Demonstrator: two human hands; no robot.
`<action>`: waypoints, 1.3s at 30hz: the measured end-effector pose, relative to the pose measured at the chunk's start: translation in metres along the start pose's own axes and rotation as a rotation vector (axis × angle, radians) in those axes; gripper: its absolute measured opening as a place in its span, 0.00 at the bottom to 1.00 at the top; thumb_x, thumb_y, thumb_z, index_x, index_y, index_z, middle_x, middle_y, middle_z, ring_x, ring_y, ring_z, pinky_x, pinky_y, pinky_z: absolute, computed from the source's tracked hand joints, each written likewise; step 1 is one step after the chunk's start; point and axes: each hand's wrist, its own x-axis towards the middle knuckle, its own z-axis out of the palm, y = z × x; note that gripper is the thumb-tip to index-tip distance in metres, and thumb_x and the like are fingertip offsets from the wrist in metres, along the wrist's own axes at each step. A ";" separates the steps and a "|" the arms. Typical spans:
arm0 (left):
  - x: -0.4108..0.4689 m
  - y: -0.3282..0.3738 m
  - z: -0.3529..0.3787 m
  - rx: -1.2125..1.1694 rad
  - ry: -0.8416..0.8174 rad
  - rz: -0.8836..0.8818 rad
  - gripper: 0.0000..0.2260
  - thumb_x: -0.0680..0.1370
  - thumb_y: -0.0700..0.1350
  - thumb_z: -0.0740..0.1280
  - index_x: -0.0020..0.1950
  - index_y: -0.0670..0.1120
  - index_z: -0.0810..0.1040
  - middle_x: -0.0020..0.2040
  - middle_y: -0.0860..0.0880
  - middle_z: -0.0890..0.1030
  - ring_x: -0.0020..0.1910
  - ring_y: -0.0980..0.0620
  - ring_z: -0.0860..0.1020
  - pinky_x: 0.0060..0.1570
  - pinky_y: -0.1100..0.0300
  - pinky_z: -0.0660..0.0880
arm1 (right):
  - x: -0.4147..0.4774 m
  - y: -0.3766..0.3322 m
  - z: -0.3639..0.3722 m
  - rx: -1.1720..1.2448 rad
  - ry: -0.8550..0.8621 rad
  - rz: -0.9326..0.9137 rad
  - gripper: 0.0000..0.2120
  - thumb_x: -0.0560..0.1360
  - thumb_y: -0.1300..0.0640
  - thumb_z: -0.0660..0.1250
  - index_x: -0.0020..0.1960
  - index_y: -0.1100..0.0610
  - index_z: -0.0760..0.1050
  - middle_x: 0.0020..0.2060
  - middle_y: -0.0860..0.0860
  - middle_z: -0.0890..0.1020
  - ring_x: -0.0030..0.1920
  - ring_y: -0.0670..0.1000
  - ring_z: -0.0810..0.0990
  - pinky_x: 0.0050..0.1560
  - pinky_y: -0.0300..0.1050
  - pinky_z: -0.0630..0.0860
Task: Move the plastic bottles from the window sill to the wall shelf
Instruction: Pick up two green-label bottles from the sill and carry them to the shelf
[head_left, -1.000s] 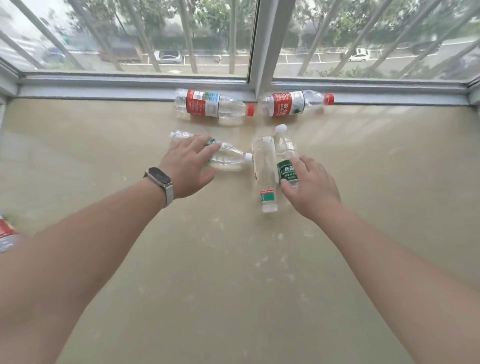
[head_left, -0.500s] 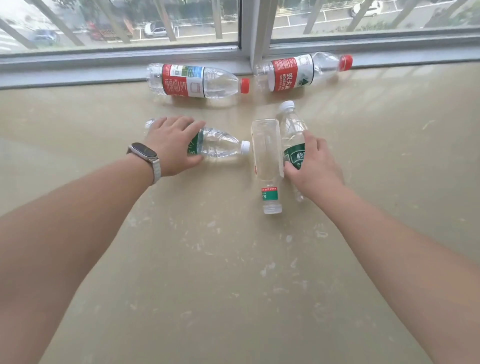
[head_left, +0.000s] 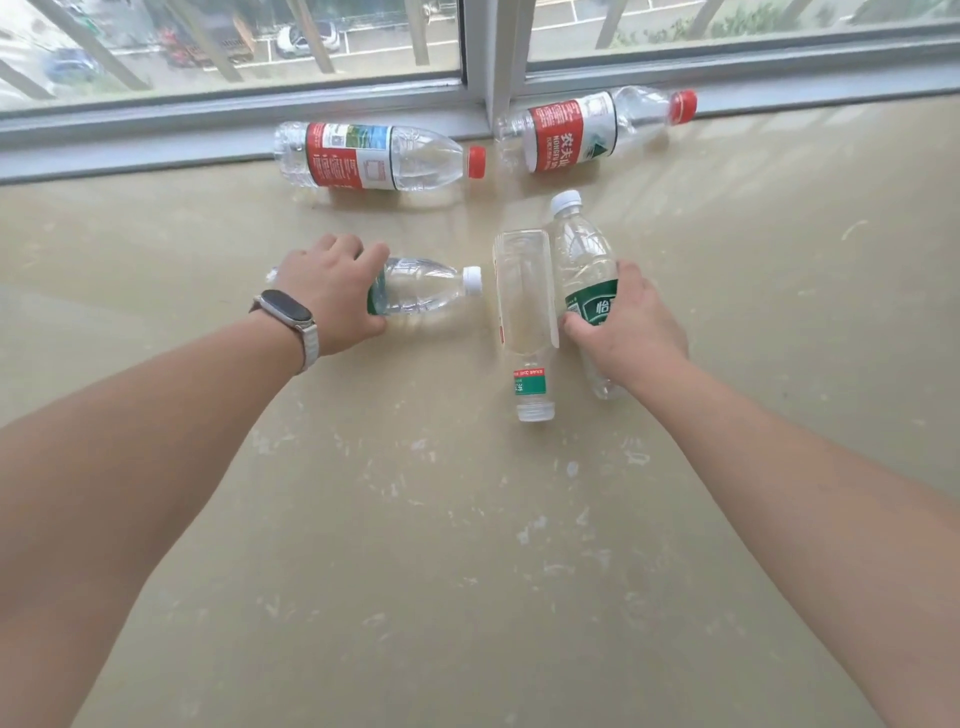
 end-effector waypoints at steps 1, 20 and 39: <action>-0.004 0.000 -0.002 -0.040 0.002 -0.020 0.28 0.69 0.55 0.73 0.65 0.46 0.70 0.56 0.42 0.76 0.55 0.40 0.74 0.45 0.49 0.74 | -0.002 0.001 -0.002 0.006 0.006 -0.005 0.34 0.72 0.40 0.66 0.72 0.51 0.59 0.61 0.52 0.73 0.57 0.57 0.76 0.46 0.49 0.69; -0.126 0.064 -0.103 -0.717 0.248 -0.221 0.22 0.68 0.53 0.75 0.59 0.51 0.75 0.48 0.52 0.81 0.46 0.48 0.79 0.45 0.51 0.77 | -0.131 -0.010 -0.075 0.459 0.120 -0.223 0.27 0.71 0.47 0.71 0.66 0.48 0.64 0.52 0.42 0.73 0.49 0.44 0.73 0.45 0.43 0.71; -0.295 0.152 -0.231 -1.359 0.304 -0.004 0.17 0.68 0.45 0.79 0.53 0.54 0.79 0.51 0.50 0.84 0.50 0.52 0.83 0.47 0.58 0.79 | -0.364 0.001 -0.185 0.685 0.405 -0.288 0.29 0.71 0.49 0.72 0.66 0.45 0.61 0.53 0.45 0.75 0.48 0.41 0.77 0.47 0.39 0.73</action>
